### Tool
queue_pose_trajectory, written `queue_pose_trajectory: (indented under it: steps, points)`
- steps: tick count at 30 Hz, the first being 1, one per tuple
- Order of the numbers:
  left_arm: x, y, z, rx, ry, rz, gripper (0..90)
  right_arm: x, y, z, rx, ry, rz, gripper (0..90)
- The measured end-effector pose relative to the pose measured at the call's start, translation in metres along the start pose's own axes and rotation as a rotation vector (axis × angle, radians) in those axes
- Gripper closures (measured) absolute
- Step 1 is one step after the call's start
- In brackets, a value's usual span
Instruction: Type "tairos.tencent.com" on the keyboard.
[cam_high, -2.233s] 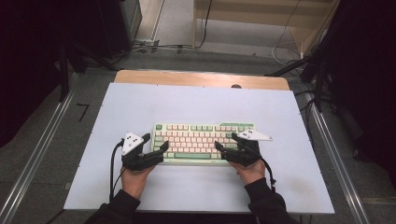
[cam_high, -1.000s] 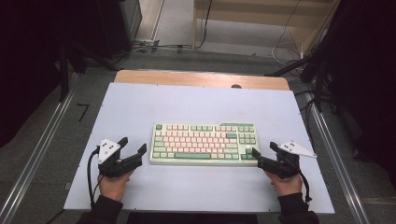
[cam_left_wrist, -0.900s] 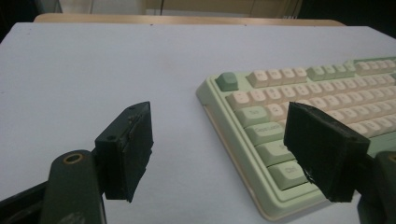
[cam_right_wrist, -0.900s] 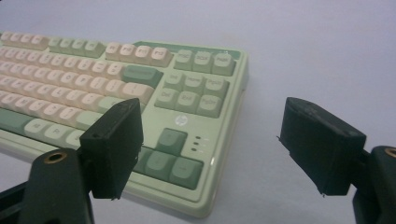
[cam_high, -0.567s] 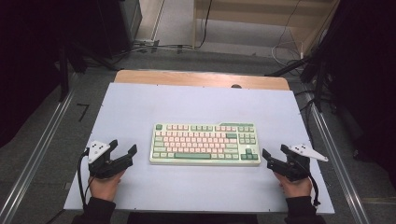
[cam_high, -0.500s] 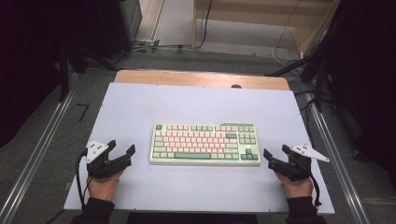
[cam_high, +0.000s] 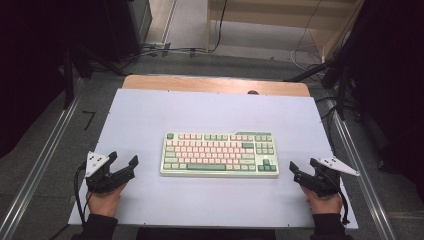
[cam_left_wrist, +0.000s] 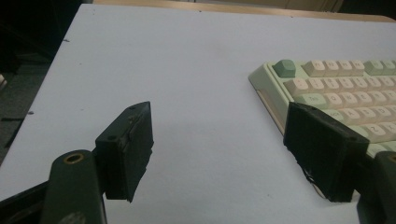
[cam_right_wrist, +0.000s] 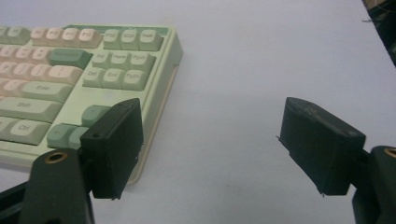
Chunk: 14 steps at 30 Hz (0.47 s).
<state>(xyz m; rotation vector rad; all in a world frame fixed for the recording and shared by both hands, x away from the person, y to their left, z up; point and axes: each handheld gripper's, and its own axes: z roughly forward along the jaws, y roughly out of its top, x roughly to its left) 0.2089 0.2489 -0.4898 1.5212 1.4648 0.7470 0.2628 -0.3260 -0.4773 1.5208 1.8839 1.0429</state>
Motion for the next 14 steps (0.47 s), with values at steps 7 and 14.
queue_pose_trajectory:
  steps: [7, 14]
  points:
    - [0.0, 0.0, 0.002, -0.002, 0.014, -0.002, 25.3, -0.01, -0.003, -0.006, -0.003, -0.026, 0.032, 19.9]
    - [0.001, 0.002, 0.011, -0.023, -0.013, -0.031, 23.9, -0.017, -0.002, -0.011, -0.035, -0.024, 0.104, 17.5]
